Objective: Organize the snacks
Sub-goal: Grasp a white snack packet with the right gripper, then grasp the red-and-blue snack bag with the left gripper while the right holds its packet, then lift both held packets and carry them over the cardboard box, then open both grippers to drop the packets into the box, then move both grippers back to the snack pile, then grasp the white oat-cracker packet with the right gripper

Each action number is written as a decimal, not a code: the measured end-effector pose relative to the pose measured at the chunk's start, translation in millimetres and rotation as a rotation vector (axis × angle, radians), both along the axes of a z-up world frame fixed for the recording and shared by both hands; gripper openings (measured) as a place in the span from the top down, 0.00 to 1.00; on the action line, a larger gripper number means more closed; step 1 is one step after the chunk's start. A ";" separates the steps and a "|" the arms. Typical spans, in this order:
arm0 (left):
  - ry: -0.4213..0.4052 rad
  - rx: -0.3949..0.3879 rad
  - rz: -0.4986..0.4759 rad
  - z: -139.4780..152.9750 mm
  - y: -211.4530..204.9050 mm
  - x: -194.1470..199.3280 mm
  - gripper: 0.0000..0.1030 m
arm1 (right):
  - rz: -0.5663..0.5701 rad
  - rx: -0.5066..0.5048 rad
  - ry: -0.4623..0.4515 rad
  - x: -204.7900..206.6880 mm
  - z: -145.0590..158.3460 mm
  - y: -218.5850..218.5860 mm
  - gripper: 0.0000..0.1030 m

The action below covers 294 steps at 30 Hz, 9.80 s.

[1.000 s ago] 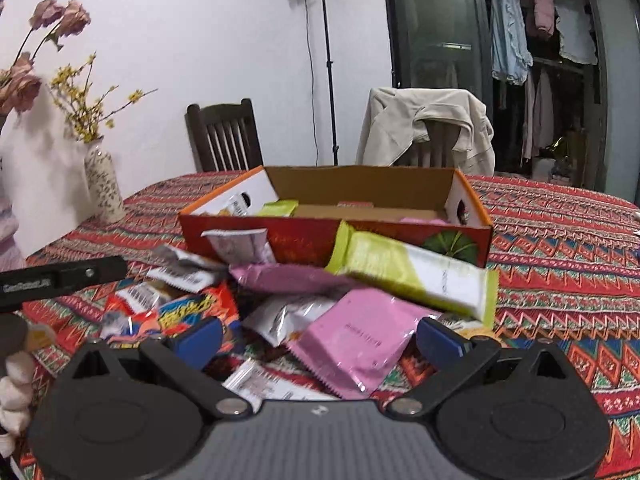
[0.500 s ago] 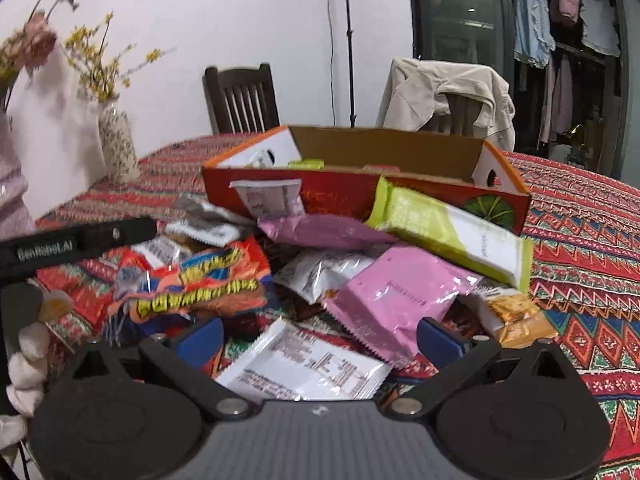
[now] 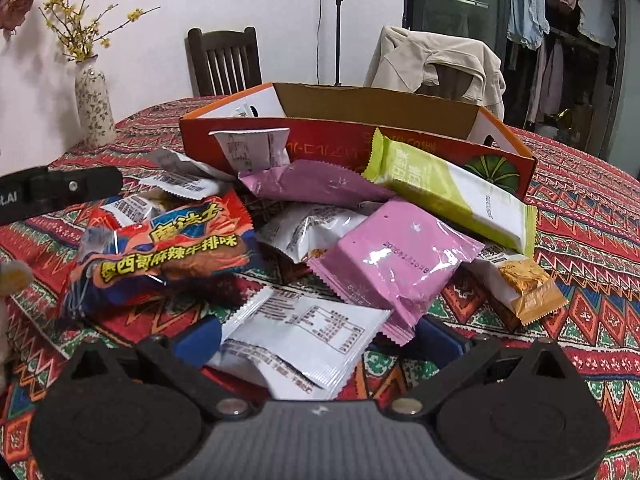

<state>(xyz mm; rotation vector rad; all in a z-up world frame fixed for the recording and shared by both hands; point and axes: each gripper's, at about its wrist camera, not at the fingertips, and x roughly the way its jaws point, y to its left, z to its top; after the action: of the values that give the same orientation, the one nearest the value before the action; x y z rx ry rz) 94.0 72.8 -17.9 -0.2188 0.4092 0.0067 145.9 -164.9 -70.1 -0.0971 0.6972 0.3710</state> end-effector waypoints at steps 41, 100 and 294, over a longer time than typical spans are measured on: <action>0.067 -0.018 0.031 0.9 2.1 -10.3 0.00 | -0.012 0.080 -0.167 -43.4 17.6 -31.7 0.91; 0.211 0.205 -0.149 -8.1 -71.1 17.3 0.00 | -0.075 0.197 -0.197 -50.7 13.9 -82.4 0.91; 0.069 0.010 -0.009 -2.7 -23.5 45.3 0.00 | -0.203 -0.004 -0.083 65.5 12.5 -103.8 0.04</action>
<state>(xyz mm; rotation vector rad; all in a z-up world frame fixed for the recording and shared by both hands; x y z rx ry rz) 139.3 49.3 -20.6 -0.2070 0.4793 0.0075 211.4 -268.7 -57.6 -0.0449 0.6192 0.1696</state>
